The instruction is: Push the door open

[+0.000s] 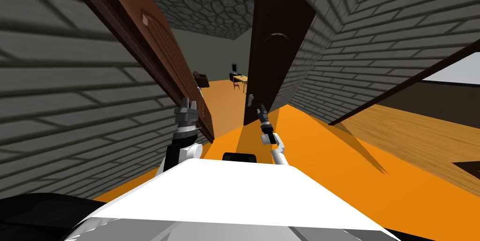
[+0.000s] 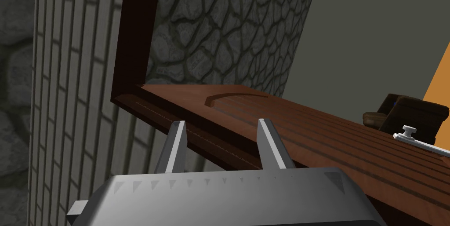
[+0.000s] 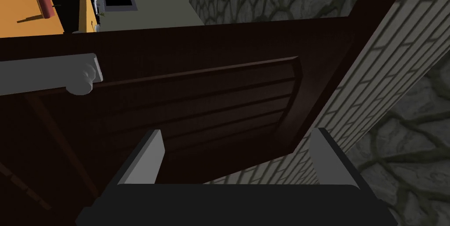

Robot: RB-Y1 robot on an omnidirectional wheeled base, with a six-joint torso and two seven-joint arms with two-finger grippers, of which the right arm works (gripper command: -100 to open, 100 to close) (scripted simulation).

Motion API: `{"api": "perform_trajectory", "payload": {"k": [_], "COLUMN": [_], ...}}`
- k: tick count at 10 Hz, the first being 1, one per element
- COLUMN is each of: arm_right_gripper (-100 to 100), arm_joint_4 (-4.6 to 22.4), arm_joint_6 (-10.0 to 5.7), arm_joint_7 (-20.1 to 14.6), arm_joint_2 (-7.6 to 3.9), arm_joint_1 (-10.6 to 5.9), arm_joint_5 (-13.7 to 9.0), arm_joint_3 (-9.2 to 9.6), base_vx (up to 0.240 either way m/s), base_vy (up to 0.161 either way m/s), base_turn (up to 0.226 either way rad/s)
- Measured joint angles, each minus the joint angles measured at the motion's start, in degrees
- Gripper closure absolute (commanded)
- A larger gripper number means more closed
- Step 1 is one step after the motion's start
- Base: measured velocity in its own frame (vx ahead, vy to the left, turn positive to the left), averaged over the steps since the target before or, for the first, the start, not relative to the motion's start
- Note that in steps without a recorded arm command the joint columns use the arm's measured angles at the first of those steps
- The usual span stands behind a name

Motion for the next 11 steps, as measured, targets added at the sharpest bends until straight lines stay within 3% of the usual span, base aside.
{"api": "perform_trajectory", "payload": {"k": [8, 11], "arm_right_gripper": [-100, -100], "arm_joint_4": [11.9, 17.5], "arm_joint_6": [0.54, 0.50], "arm_joint_7": [-3.7, -4.8], "arm_joint_2": [-0.82, -0.81], "arm_joint_1": [-6.84, -10.08], "arm_joint_5": [2.4, 3.3], "arm_joint_3": [0.94, 1.16], "base_vx": [0.068, 0.070], "base_vy": [-0.076, -0.089], "base_turn": [0.038, 0.053]}}
